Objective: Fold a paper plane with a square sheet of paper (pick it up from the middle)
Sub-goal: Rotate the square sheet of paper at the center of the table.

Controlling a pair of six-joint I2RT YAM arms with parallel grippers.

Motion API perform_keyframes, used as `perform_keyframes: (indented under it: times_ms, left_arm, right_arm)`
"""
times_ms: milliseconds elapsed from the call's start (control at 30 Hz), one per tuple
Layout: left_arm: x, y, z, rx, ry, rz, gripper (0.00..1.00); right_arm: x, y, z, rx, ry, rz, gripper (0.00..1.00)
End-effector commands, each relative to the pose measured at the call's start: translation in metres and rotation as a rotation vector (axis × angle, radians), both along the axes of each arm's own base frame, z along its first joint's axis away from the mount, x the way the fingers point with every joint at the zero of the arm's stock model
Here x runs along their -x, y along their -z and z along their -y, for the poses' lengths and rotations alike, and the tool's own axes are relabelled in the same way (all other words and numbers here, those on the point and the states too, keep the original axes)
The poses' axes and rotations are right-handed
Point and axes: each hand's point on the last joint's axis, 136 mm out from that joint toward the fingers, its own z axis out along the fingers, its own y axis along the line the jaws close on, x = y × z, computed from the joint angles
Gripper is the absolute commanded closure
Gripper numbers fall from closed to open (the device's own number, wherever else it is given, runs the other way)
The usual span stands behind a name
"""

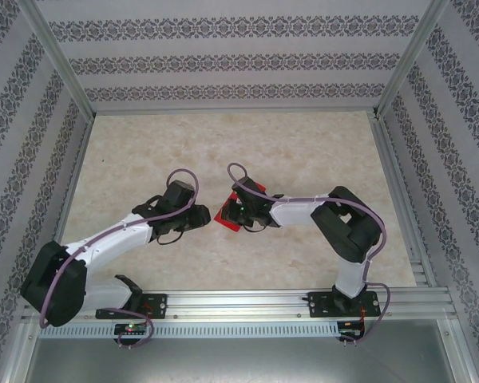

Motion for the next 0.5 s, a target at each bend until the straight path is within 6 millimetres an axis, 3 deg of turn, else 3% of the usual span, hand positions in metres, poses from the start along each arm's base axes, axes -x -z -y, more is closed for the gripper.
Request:
perform_keyframes:
  times_ms: [0, 100, 233, 333, 467]
  left_arm:
    - [-0.007, -0.021, 0.024, 0.095, 0.045, 0.082, 0.6]
    - [-0.006, -0.026, 0.047, 0.139, 0.087, 0.091, 0.63]
    - [-0.006, -0.029, 0.081, 0.154, 0.131, 0.094, 0.69]
    - [-0.008, -0.03, 0.106, 0.151, 0.162, 0.092, 0.74]
    - [-0.013, -0.013, 0.128, 0.136, 0.161, 0.048, 0.84]
  right_arm:
    - [-0.026, -0.053, 0.011, -0.058, 0.035, 0.144, 0.89]
    - [-0.026, -0.06, 0.035, -0.064, 0.03, 0.169, 0.89]
    - [-0.022, -0.053, 0.067, -0.043, 0.015, 0.166, 0.91]
    - [-0.019, -0.048, 0.077, -0.059, -0.011, 0.143, 0.94]
    - [-0.021, -0.039, 0.076, -0.078, -0.041, 0.105, 0.98]
